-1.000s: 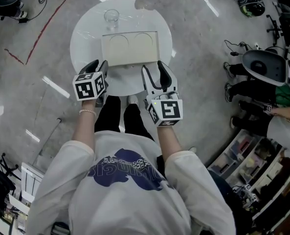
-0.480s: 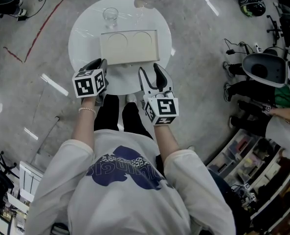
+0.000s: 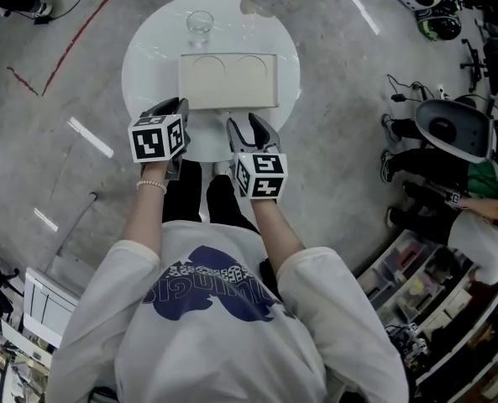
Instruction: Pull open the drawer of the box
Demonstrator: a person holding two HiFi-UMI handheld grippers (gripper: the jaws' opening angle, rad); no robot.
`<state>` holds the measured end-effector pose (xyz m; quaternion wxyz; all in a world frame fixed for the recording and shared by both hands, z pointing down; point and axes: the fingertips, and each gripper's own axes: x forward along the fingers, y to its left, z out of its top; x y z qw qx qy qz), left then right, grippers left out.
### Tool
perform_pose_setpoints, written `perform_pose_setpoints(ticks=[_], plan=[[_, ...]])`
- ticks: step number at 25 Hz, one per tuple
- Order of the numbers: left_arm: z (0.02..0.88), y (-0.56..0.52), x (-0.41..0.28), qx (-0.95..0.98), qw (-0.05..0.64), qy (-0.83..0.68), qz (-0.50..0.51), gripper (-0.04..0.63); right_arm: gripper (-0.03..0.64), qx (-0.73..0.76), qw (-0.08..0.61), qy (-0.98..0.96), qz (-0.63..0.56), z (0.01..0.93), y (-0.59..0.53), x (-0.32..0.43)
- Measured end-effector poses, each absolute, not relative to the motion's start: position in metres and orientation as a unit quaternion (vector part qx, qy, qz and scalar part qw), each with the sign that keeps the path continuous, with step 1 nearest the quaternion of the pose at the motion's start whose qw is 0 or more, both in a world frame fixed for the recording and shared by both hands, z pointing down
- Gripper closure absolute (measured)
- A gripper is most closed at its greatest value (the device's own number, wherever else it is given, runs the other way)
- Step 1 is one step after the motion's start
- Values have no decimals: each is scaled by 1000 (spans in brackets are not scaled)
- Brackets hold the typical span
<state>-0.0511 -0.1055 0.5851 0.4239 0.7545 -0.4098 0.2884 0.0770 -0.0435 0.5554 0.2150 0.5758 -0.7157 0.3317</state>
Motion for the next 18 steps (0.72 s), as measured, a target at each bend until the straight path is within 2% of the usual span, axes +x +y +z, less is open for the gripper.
perform_pose_setpoints(ticks=[9,18], plan=[[584,-107,-52,750,433,-411,285,523,436,549,284,-697,363,599,-46,57],[583,-107,-53,748,441,-408,280,523,446,552,323,-666,384,627,-51,56]])
